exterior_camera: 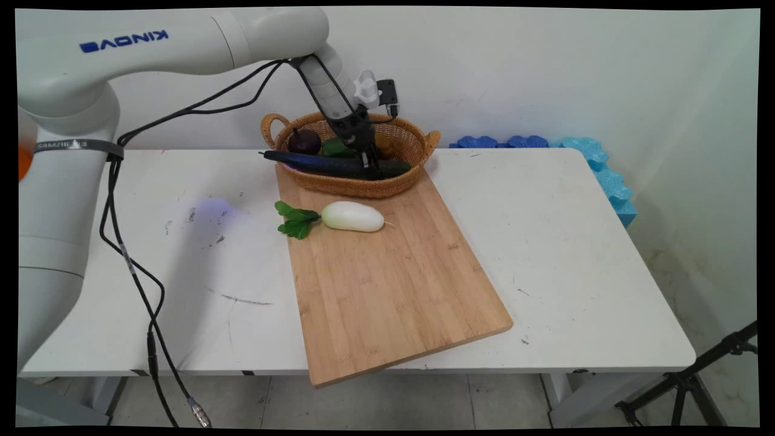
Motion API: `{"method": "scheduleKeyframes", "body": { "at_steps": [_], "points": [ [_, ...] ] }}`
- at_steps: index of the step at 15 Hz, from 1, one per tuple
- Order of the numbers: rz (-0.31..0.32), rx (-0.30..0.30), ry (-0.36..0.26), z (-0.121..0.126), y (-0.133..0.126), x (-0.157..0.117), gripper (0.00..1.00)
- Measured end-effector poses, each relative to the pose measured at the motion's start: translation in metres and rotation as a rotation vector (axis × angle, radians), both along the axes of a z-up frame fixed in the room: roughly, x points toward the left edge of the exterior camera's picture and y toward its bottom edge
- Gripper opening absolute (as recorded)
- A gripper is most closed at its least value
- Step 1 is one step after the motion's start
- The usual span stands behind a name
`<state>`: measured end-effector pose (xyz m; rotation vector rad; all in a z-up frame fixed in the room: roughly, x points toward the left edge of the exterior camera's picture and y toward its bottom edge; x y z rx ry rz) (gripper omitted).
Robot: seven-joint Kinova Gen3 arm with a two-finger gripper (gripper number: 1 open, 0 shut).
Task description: Place the picked object on the cutting board
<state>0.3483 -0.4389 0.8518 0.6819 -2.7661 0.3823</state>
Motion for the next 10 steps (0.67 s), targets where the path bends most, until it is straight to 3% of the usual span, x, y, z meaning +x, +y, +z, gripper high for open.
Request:
{"method": "scheduleKeyframes", "body": {
  "at_steps": [6,10],
  "points": [
    [-0.004,-0.035,-0.013,0.015,0.011,-0.001,0.0],
    [0.002,-0.09,-0.023,0.045,0.028,-0.005,0.0]
  ]
}}
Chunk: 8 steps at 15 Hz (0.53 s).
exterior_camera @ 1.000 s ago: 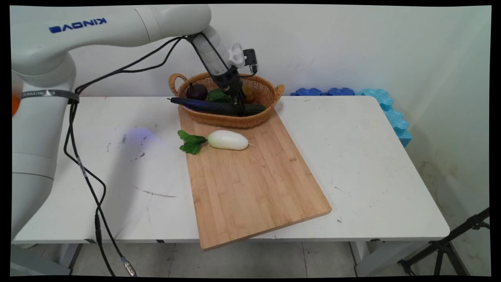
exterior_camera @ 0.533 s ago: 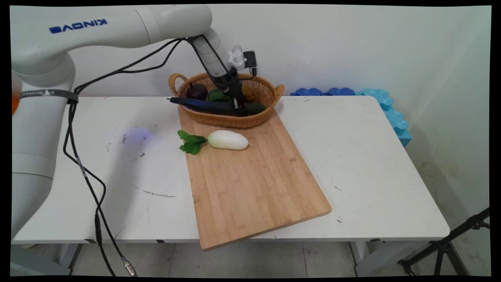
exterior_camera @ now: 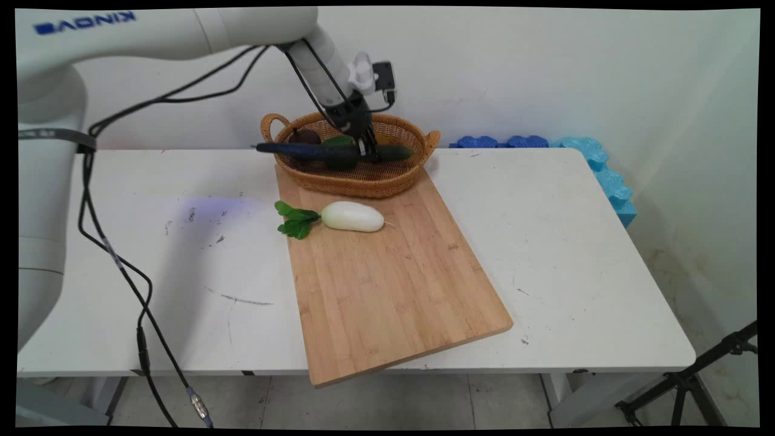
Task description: Place the picked object on the cutting board
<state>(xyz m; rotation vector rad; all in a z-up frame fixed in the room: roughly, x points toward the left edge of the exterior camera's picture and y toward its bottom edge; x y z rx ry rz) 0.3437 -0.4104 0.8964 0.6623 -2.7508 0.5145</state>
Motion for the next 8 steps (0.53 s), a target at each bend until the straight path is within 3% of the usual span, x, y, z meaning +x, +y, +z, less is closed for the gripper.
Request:
{"method": "scheduleKeyframes", "body": {
  "at_steps": [4,8],
  "points": [
    [0.001,-0.063,0.008,0.046,0.032,-0.011,0.0],
    [-0.001,-0.073,0.043,0.079,0.074,-0.029,0.0]
  ]
}}
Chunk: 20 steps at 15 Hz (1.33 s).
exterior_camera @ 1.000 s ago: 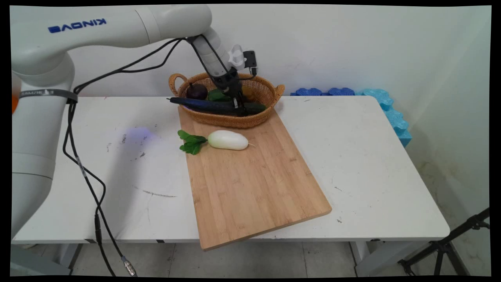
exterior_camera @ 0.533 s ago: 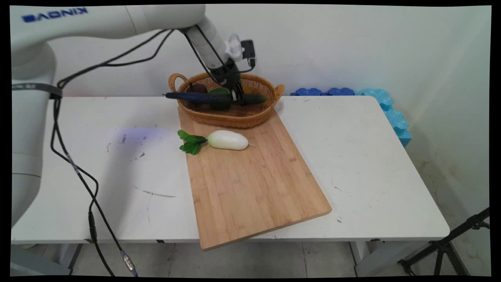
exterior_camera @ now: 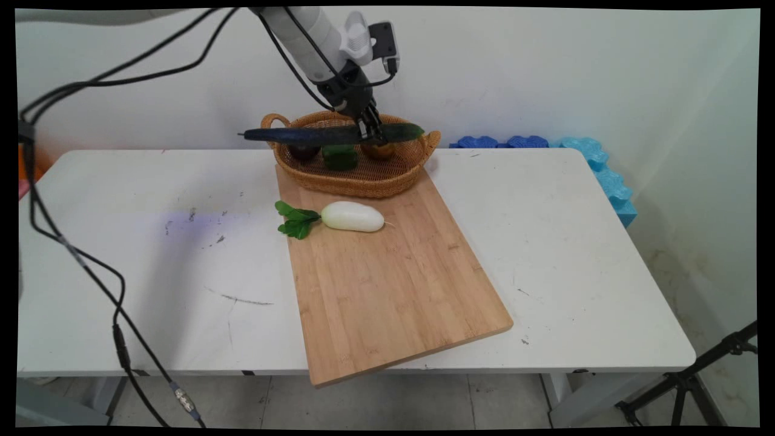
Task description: Place the picked object on the cutting board
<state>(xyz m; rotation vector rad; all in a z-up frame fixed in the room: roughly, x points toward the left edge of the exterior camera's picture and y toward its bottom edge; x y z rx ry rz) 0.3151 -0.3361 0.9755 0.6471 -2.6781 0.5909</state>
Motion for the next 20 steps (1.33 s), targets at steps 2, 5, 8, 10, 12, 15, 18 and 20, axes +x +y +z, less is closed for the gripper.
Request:
{"method": "scheduleKeyframes", "body": {
  "at_steps": [2,5,8,10,12,15,18,20],
  "points": [
    [-0.016,0.016,0.022,0.011,0.027,-0.013,0.0],
    [-0.048,0.042,0.048,0.02,0.061,-0.031,0.0],
    [-0.083,0.073,0.068,0.021,0.09,-0.05,0.0],
    [-0.105,0.091,0.077,0.019,0.103,-0.061,0.0],
    [-0.13,0.107,0.083,0.015,0.114,-0.07,0.0],
    [-0.178,0.134,0.085,0.001,0.127,-0.083,0.0],
    [-0.216,0.152,0.079,-0.014,0.129,-0.091,0.0],
    [-0.238,0.165,0.077,-0.028,0.128,-0.095,0.0]
  ]
}}
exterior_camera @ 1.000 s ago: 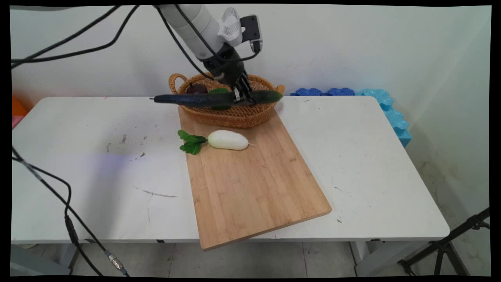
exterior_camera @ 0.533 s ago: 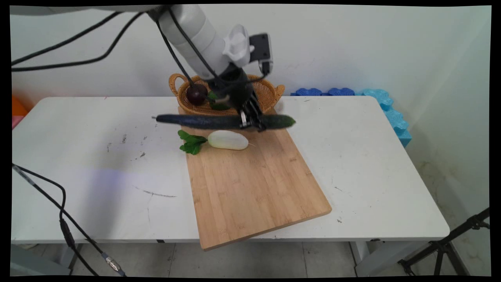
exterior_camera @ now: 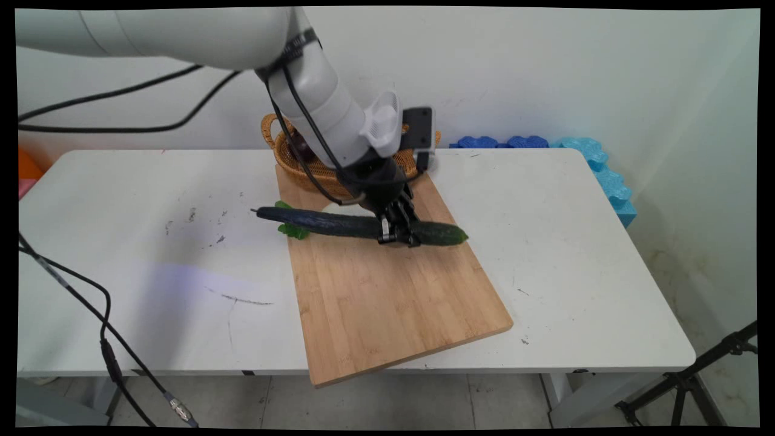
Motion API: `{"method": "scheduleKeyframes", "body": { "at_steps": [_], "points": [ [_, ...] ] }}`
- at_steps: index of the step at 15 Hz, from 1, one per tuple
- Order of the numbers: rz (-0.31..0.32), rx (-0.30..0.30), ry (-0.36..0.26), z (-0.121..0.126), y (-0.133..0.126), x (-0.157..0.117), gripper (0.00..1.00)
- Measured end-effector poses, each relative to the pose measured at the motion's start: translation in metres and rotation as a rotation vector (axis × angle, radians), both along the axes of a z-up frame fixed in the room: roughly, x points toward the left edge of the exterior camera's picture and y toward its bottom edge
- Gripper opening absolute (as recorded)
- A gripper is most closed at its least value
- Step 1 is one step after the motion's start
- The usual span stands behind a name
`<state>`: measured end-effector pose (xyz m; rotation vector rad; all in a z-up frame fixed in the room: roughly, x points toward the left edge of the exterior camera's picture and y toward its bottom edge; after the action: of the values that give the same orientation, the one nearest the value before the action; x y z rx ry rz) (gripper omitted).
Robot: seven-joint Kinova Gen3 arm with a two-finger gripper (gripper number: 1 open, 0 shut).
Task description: Place the picked object on the cutting board
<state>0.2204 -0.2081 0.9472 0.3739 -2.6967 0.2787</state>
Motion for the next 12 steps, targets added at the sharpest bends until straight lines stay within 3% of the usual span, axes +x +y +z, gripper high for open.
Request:
{"method": "scheduleKeyframes", "body": {
  "at_steps": [12],
  "points": [
    [-0.049,0.034,0.013,-0.073,-0.025,-0.009,0.0]
  ]
}}
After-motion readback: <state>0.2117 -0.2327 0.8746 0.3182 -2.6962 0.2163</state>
